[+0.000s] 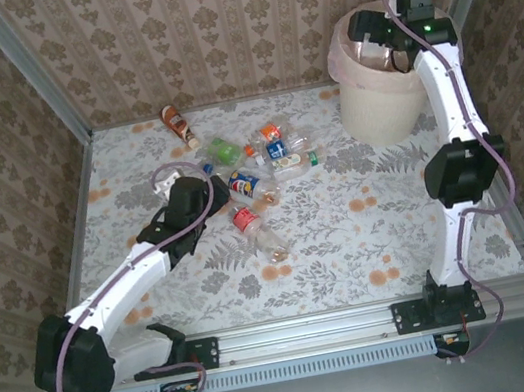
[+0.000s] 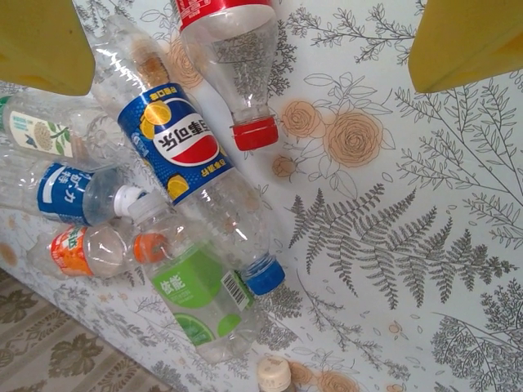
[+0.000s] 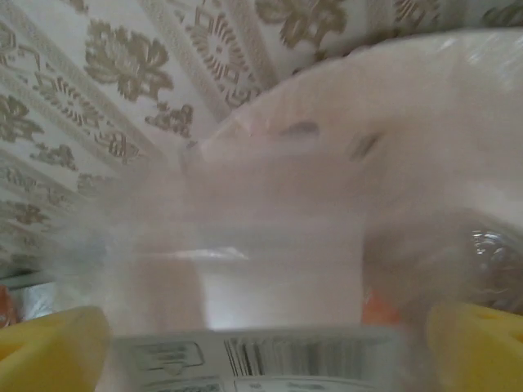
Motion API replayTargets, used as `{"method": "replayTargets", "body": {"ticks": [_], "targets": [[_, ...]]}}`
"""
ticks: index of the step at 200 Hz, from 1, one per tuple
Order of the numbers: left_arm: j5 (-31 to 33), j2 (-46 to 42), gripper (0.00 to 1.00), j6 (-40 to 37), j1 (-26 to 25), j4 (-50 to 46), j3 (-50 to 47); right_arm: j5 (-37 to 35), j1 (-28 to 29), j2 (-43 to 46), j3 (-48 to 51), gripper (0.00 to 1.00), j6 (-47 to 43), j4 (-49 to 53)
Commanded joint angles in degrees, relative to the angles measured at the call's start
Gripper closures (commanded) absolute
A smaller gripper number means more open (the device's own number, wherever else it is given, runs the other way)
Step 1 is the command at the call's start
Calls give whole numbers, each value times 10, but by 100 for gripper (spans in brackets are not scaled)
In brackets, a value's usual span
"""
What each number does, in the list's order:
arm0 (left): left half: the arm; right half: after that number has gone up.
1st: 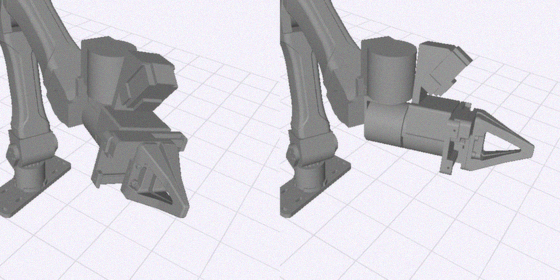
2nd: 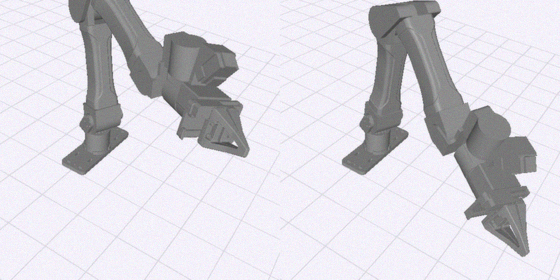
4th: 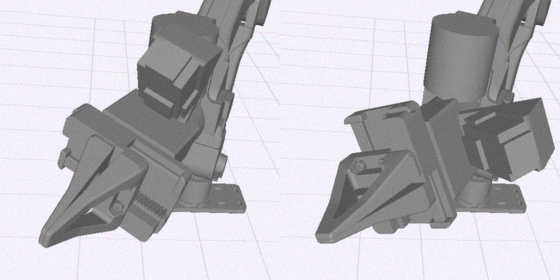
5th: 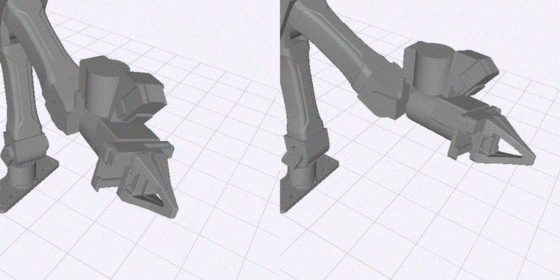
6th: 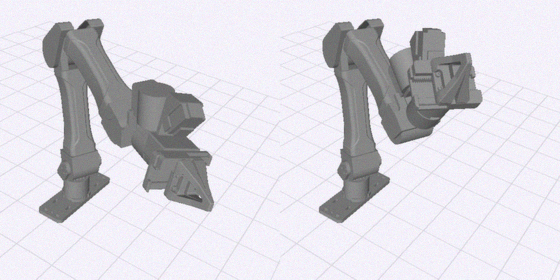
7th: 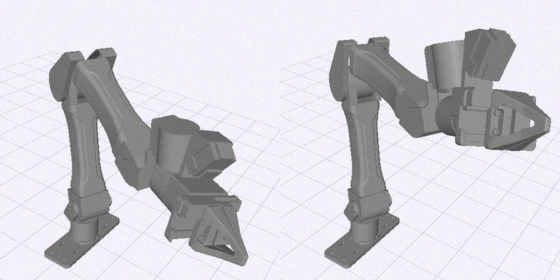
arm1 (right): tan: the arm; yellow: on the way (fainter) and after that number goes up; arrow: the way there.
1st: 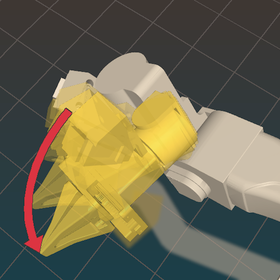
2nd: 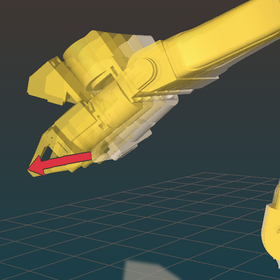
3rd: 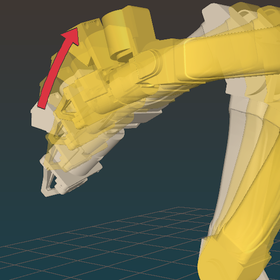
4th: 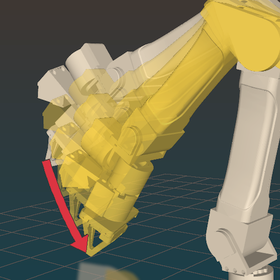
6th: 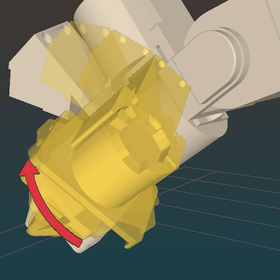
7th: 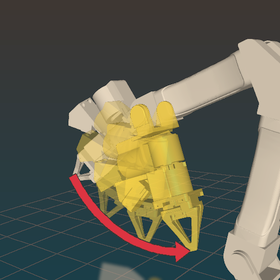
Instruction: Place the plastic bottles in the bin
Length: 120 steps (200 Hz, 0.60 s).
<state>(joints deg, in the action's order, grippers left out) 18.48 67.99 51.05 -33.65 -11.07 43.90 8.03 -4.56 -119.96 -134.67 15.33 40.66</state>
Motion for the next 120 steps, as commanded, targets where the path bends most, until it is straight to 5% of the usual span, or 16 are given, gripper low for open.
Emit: {"method": "replayTargets", "body": {"ticks": [1, 120], "targets": [[6, 5, 0, 9, 2, -8, 12, 45, 0, -6, -36, 0, 14, 28], [9, 9, 0, 15, 3, -5, 3, 30, 0, 85, 47, 0, -15, 27]]}}
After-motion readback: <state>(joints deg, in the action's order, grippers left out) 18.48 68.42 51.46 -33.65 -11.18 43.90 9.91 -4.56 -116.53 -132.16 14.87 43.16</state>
